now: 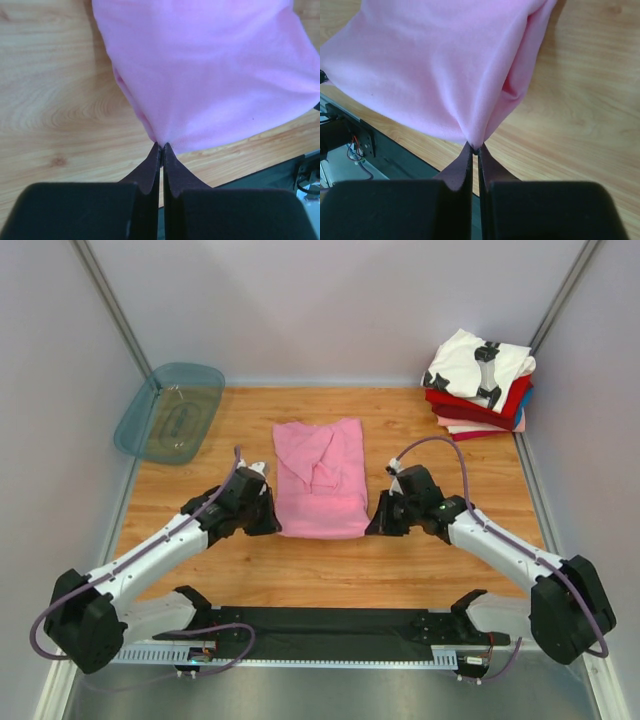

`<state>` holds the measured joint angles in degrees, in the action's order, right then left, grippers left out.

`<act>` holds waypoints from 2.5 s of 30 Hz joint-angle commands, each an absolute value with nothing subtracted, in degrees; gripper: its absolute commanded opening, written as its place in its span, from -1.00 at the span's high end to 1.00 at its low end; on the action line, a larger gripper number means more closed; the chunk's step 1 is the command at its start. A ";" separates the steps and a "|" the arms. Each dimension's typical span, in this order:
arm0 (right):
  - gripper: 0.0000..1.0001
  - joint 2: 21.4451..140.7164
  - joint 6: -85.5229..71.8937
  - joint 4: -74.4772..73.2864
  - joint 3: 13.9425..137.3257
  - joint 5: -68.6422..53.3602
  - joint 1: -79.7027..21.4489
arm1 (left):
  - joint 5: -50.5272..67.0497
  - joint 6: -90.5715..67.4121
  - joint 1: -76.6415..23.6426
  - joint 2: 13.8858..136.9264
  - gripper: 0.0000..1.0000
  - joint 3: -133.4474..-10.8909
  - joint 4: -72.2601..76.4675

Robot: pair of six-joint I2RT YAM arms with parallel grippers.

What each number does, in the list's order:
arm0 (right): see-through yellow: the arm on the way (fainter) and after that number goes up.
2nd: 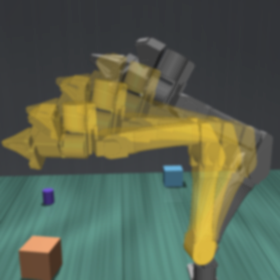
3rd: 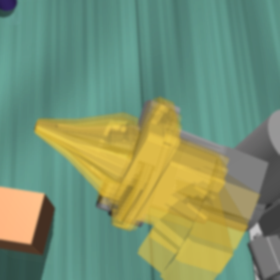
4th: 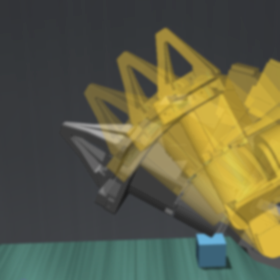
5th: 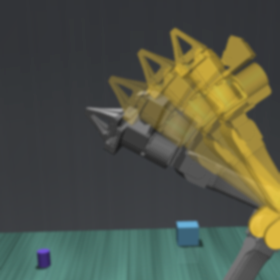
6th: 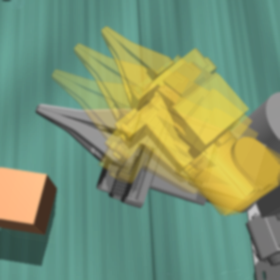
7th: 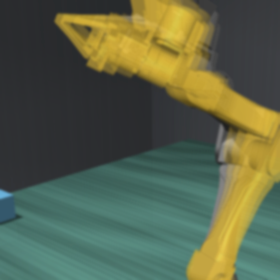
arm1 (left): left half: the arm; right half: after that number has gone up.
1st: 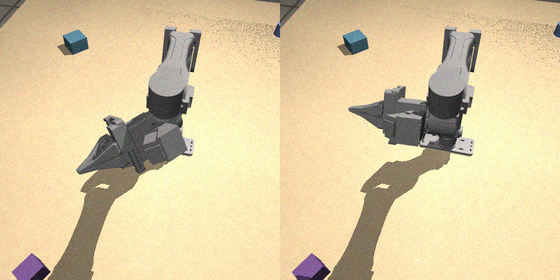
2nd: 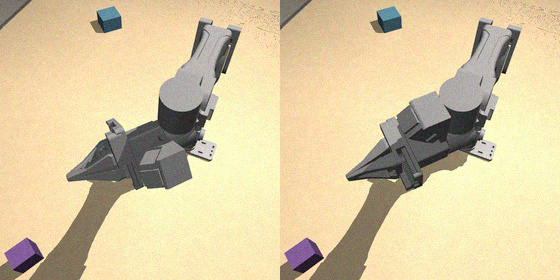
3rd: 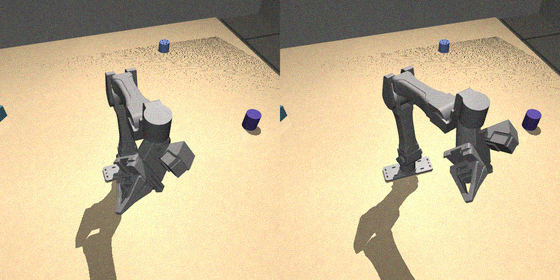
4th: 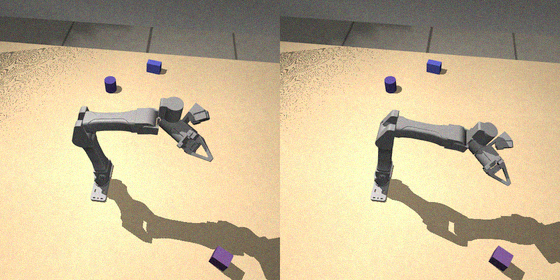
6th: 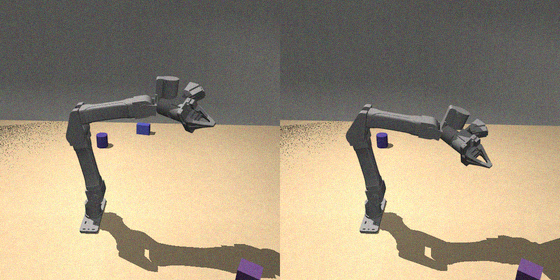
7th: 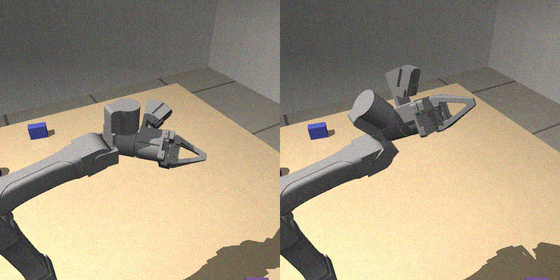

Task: Fold and stack the t-shirts
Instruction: Fold the tshirt, then neatly place the folded tshirt to the corner

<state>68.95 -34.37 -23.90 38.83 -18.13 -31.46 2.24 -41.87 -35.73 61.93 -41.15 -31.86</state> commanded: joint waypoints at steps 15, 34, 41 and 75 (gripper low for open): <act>0.99 86.04 -23.91 -36.47 69.68 -8.79 -27.69 | 7.55 -30.32 -23.73 79.88 1.00 -66.35 -39.90; -1.00 148.88 -28.30 -61.52 162.66 -18.10 -14.60 | 28.47 -28.21 -7.21 143.06 0.01 -144.36 -60.70; -1.00 122.10 -27.86 -33.93 113.83 -15.74 -15.38 | 30.94 -27.51 -8.09 128.61 -0.09 -121.04 -45.18; -0.02 139.75 -34.18 -13.90 102.85 -30.49 -18.98 | -10.82 -15.29 -21.18 74.97 0.00 -65.21 -54.05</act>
<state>137.95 -30.22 -17.26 107.68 -27.88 -18.35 -8.71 -16.40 -21.26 74.94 -64.97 -56.84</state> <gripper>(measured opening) 0.548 0.504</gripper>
